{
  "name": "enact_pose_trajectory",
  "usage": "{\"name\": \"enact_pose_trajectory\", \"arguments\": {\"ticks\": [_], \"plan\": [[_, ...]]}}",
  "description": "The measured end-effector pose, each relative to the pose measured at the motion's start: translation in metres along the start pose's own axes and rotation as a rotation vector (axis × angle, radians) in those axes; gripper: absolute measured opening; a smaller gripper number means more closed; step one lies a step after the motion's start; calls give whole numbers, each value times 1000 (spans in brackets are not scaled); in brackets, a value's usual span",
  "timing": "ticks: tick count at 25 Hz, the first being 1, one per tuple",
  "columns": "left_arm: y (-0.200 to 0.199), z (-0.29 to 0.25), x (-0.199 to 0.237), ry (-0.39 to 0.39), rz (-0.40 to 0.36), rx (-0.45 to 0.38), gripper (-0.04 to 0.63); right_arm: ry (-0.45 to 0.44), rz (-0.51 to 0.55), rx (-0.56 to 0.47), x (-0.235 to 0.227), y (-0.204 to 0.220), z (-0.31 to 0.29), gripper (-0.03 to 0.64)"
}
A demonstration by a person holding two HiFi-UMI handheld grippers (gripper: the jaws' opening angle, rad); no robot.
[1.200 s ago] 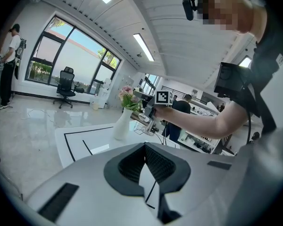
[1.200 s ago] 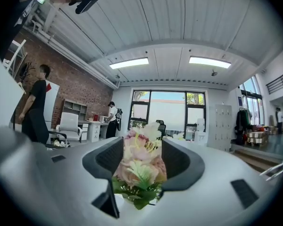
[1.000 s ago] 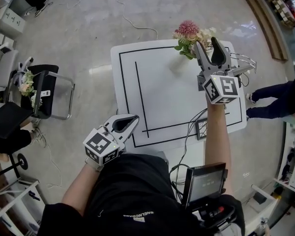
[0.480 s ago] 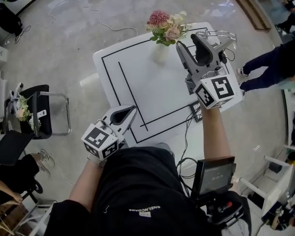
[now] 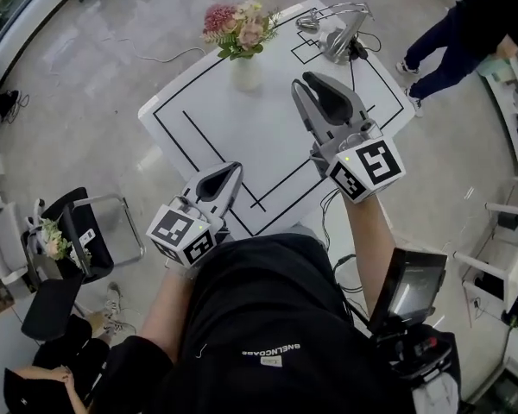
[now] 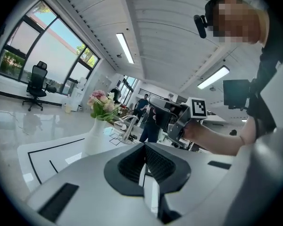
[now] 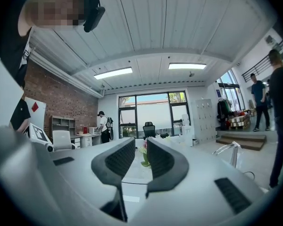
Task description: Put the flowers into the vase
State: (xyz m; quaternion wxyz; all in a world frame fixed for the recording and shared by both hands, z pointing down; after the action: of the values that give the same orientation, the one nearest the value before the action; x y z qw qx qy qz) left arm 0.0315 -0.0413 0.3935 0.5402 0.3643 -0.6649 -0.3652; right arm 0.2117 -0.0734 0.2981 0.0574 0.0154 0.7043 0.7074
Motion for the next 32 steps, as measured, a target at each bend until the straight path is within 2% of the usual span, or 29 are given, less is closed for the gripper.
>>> {"name": "enact_pose_trajectory", "arguments": {"ticks": [6,15,20,32], "plan": [[-9,-17,-6,68,-21,22,5,45,-75,30,2,11,34,81],[-12,-21,-8,113,-28,38,5,68,-151,89,32,39,77,80],[-15,-21,-11,134,-55,50,5,78,-184,104,50,50,89,77],[-18,-21,-24,175,-103,56,5,119,-184,107,65,58,104,77]]}}
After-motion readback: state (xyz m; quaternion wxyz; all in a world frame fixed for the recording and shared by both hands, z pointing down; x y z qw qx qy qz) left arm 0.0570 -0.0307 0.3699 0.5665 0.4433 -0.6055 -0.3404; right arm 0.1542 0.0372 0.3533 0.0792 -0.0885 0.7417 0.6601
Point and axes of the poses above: the fingertips, and each gripper's own axes: z backward along the fingers, x to its left, y out of its underside, the point moved 3 cm from there along z, backward along the fingers, and after that the axes turned 8 degrees about y, right-handed, at the moved point
